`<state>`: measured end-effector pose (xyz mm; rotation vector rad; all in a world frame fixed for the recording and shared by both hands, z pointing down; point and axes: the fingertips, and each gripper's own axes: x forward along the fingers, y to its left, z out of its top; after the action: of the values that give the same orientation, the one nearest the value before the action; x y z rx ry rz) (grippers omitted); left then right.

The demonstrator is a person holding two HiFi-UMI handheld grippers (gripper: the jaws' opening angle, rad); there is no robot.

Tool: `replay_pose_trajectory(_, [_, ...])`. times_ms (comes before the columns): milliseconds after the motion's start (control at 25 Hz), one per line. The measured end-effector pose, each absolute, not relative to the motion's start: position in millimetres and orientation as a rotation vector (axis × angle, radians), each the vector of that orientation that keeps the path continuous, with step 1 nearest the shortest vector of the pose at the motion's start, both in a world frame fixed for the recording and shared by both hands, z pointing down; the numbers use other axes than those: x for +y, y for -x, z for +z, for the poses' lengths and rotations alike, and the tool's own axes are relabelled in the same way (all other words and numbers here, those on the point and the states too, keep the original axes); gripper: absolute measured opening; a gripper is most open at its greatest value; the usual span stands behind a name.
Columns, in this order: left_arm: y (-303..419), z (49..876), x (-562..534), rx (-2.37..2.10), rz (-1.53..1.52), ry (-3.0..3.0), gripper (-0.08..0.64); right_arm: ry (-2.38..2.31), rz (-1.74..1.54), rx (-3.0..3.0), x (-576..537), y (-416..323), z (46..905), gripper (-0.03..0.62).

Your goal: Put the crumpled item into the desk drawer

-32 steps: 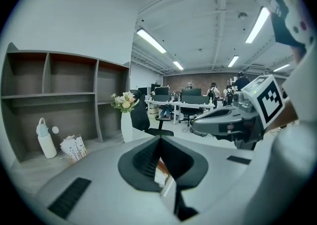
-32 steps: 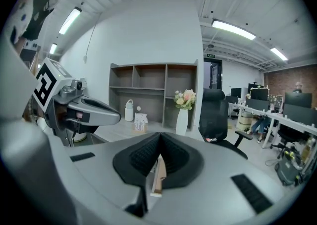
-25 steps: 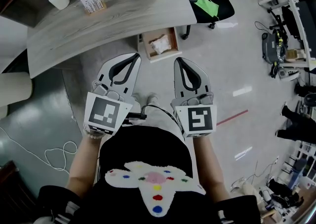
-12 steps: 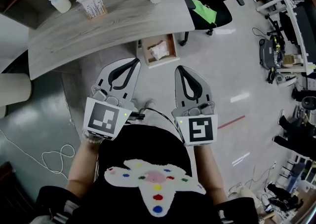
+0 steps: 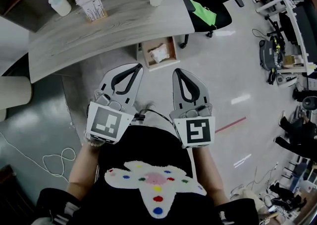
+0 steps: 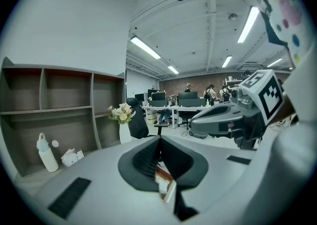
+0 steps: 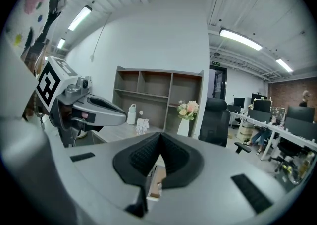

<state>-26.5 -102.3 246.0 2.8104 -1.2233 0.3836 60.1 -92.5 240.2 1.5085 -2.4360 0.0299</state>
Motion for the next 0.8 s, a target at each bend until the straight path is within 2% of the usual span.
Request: replay_pose_trajectory(800, [28.0,251.3,-101.9,-1.220,0.406,-2.799,0.012,-1.520,0.009,-2.434,-93.8,-61.8,236.8,0.005])
